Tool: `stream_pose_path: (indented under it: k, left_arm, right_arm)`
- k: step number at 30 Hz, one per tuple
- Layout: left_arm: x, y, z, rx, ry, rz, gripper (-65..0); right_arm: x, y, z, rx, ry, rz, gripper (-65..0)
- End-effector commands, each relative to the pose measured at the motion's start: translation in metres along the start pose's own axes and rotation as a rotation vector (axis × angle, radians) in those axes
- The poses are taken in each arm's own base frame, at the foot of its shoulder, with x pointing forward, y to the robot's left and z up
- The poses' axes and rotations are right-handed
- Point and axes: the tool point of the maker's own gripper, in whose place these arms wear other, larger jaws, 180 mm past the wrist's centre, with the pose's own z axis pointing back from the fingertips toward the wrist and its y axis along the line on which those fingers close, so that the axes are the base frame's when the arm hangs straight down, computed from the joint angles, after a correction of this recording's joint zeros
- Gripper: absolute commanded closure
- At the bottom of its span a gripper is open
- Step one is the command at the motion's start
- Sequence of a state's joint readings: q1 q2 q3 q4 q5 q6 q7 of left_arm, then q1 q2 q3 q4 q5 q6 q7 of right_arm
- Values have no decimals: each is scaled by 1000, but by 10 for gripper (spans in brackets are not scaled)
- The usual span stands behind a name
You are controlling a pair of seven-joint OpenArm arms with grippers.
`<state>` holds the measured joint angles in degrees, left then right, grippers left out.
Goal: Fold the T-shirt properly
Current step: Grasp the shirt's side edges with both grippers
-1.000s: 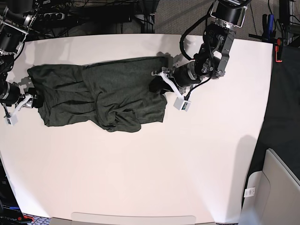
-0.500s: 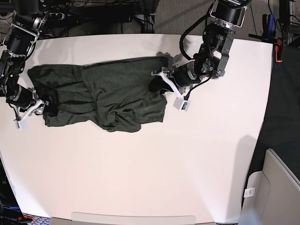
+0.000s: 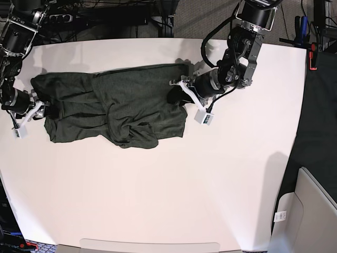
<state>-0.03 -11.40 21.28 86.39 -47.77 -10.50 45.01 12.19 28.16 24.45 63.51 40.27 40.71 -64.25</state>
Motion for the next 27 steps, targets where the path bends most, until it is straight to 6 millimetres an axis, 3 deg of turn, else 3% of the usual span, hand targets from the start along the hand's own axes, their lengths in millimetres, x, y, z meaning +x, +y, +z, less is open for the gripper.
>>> stream_pose_path:
  k: [1, 15, 22, 27]
  left_arm:
    - [14, -5, 1, -14, -26, -23, -124]
    - [18, -6, 1, -16, -31, -27, -124]
    - [18, -6, 1, -16, -32, -28, -124]
    - [20, -6, 1, -17, -34, -30, -124]
  right_arm:
    - [-20, -14, 5, -62, 105, 7, -433]
    - [-32, 30, -29, 46, 97, -38, -433]
    - [-31, 28, -23, 32, 96, -17, -433]
    - [-29, 16, -2, -25, 142, 51, -433]
